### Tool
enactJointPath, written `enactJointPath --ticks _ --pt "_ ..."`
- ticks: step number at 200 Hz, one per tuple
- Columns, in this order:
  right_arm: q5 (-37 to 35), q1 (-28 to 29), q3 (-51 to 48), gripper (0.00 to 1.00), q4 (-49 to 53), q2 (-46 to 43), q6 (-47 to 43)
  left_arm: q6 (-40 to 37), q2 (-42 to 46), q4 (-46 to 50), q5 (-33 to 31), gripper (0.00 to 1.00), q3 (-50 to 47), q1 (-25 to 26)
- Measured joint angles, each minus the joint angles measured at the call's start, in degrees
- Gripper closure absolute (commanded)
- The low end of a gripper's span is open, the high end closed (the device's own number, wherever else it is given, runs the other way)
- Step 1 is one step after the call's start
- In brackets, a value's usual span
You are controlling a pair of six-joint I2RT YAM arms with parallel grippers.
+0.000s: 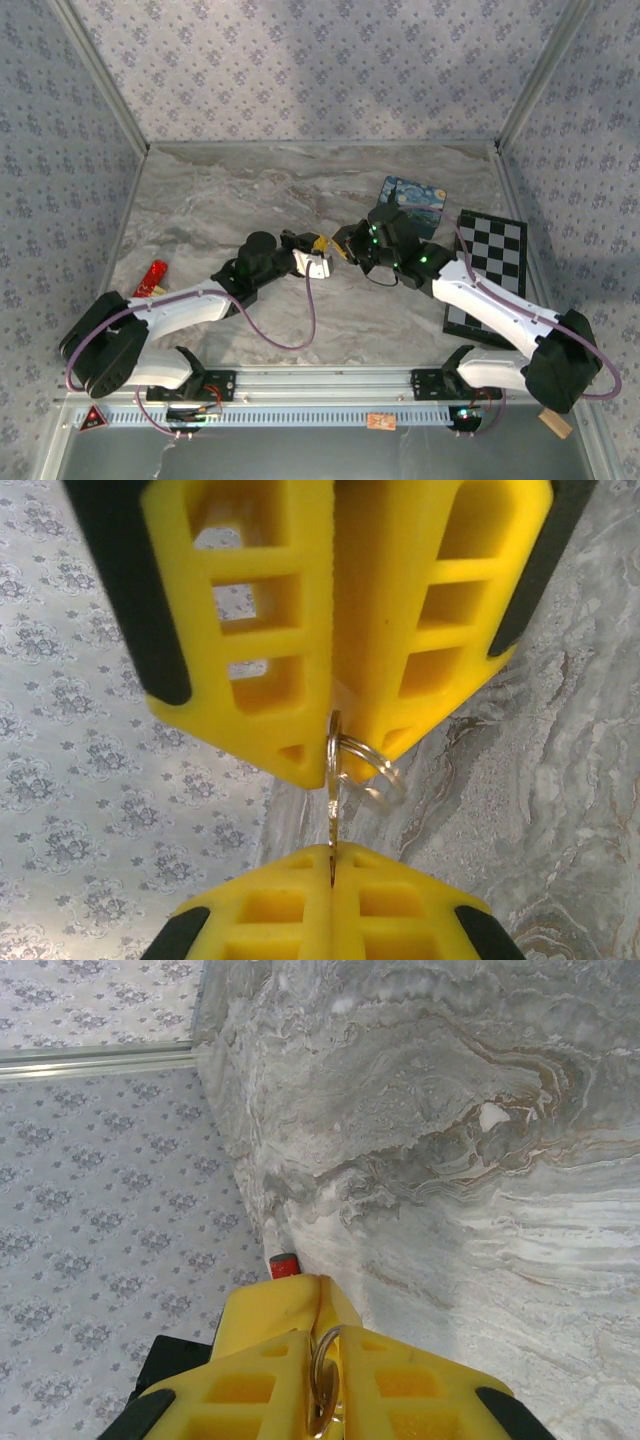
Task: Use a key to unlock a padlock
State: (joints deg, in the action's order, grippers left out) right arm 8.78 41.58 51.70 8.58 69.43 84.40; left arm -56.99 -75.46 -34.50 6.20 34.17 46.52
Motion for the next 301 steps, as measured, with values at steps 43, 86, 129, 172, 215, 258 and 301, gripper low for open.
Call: enactJointPath --ticks 43,86,129,172,215,258,301 --pt "0.0 0.1 0.0 0.91 0.0 0.0 -0.4 0.0 0.0 0.0 0.0 1.0 0.0 0.0" --pt "0.0 0.1 0.2 1.0 0.3 0.0 -1.1 0.0 0.0 0.1 -0.2 0.98 0.0 0.0" --pt "-1.0 -0.7 0.2 1.0 2.8 -0.9 -3.2 1.2 -0.1 -0.2 0.3 0.38 -0.1 0.0" --pt "-2.6 -8.3 -1.1 1.0 6.2 -8.1 -12.3 8.7 2.8 2.9 5.7 0.24 0.0 -1.6" --pt "-1.4 -16.2 -7.1 1.0 4.7 -16.8 -23.6 27.0 0.8 9.2 10.8 0.0 9.2 -5.2" --pt "2.5 -18.6 -14.4 1.0 -1.5 -24.4 -35.1 51.5 -14.9 20.7 10.3 0.0 33.1 -9.9" --pt "2.0 -20.5 -15.5 1.0 -1.0 -30.4 -41.1 66.1 -32.8 34.1 10.7 0.0 54.2 -11.0"
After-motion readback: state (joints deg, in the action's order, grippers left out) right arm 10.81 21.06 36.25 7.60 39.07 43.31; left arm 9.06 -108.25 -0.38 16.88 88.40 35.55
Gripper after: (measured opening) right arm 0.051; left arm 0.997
